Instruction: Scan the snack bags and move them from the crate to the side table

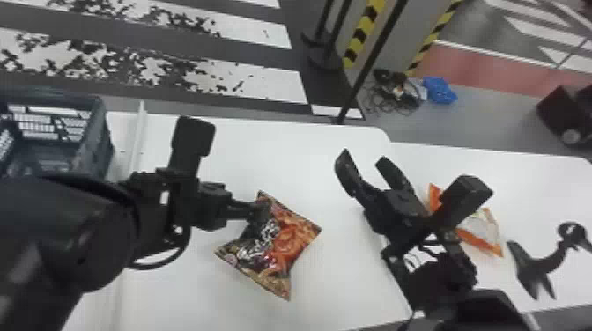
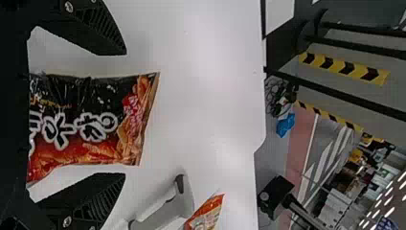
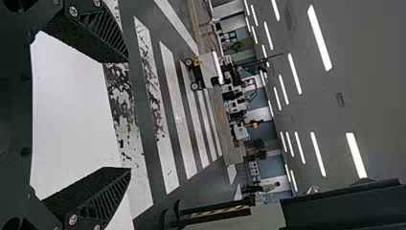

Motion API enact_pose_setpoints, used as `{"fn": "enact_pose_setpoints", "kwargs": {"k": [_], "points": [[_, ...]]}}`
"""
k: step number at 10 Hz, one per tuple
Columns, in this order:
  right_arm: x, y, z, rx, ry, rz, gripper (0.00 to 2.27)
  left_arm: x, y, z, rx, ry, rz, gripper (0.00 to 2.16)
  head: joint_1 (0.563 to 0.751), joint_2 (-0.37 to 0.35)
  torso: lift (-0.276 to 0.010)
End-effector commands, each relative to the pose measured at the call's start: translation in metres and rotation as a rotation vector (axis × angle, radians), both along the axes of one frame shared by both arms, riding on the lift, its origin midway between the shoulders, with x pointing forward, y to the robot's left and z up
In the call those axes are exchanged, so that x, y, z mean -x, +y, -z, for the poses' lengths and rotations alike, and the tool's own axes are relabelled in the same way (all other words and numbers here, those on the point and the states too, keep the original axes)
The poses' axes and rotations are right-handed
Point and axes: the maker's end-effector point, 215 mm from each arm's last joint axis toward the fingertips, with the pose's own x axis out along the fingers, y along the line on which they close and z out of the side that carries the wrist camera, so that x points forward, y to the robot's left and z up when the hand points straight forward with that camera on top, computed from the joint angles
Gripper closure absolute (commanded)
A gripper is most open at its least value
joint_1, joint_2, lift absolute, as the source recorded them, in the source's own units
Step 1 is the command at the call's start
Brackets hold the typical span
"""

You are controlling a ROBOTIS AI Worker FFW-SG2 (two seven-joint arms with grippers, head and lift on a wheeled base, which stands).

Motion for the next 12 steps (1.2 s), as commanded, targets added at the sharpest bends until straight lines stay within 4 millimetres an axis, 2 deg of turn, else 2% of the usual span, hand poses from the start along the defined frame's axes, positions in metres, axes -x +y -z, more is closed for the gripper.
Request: {"fn": "enact_pose_setpoints", "kwargs": {"k": [1, 2, 4, 6, 7, 9, 10, 12], "points": [[0.002, -0.001, -0.001, 0.004, -0.003, -0.001, 0.12, -0.019, 0.052, -0.024, -0.030, -0.084, -0.089, 0.07, 0.695, -0.350, -0.087], [0.002, 0.000, 0.000, 0.003, 0.001, -0.003, 0.12, -0.030, 0.078, -0.036, -0.036, -0.117, -0.144, 0.07, 0.695, -0.350, -0.087], [0.005, 0.006, -0.002, 0.003, -0.001, -0.021, 0.12, -0.047, 0.160, -0.048, -0.108, -0.198, -0.275, 0.07, 0.695, -0.349, -0.087], [0.007, 0.010, -0.003, 0.003, 0.000, -0.029, 0.12, -0.066, 0.233, -0.072, -0.104, -0.341, -0.437, 0.07, 0.695, -0.235, -0.087], [0.007, 0.014, -0.002, 0.001, 0.001, -0.034, 0.12, -0.070, 0.270, -0.087, -0.114, -0.420, -0.508, 0.07, 0.695, -0.207, -0.087], [0.008, 0.020, 0.002, 0.010, 0.009, -0.043, 0.12, -0.063, 0.312, -0.108, -0.140, -0.520, -0.570, 0.07, 0.695, -0.113, -0.087], [0.009, 0.033, 0.008, 0.037, 0.019, -0.073, 0.12, -0.060, 0.322, -0.116, -0.141, -0.559, -0.592, 0.07, 0.695, -0.080, -0.087], [0.013, 0.055, 0.018, 0.052, 0.037, -0.115, 0.12, -0.049, 0.338, -0.118, -0.143, -0.601, -0.618, 0.07, 0.695, -0.034, -0.087]]}}
